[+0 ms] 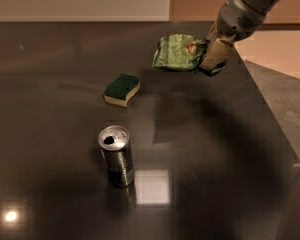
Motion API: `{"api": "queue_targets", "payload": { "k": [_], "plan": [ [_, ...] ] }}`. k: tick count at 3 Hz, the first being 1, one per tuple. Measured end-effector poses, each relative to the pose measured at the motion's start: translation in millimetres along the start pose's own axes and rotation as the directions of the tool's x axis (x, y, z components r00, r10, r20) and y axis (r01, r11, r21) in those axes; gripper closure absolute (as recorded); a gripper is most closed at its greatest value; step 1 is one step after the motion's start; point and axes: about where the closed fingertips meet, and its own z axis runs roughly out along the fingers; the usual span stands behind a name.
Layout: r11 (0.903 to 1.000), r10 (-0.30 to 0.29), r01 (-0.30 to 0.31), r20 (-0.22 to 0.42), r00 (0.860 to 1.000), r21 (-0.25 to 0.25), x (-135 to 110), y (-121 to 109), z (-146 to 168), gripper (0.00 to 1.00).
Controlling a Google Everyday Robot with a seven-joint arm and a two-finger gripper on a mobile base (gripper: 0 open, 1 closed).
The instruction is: Pick green jalapeno chip bag
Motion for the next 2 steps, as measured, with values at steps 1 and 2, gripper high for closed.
{"api": "queue_targets", "payload": {
  "k": [1, 2],
  "plan": [
    [0.9979, -0.064, 0.063, 0.045, 0.997, 0.017, -28.9, 3.0, -28.5, 1.00],
    [0.9979, -0.064, 0.063, 0.045, 0.997, 0.018, -28.9, 3.0, -28.5, 1.00]
  ]
}}
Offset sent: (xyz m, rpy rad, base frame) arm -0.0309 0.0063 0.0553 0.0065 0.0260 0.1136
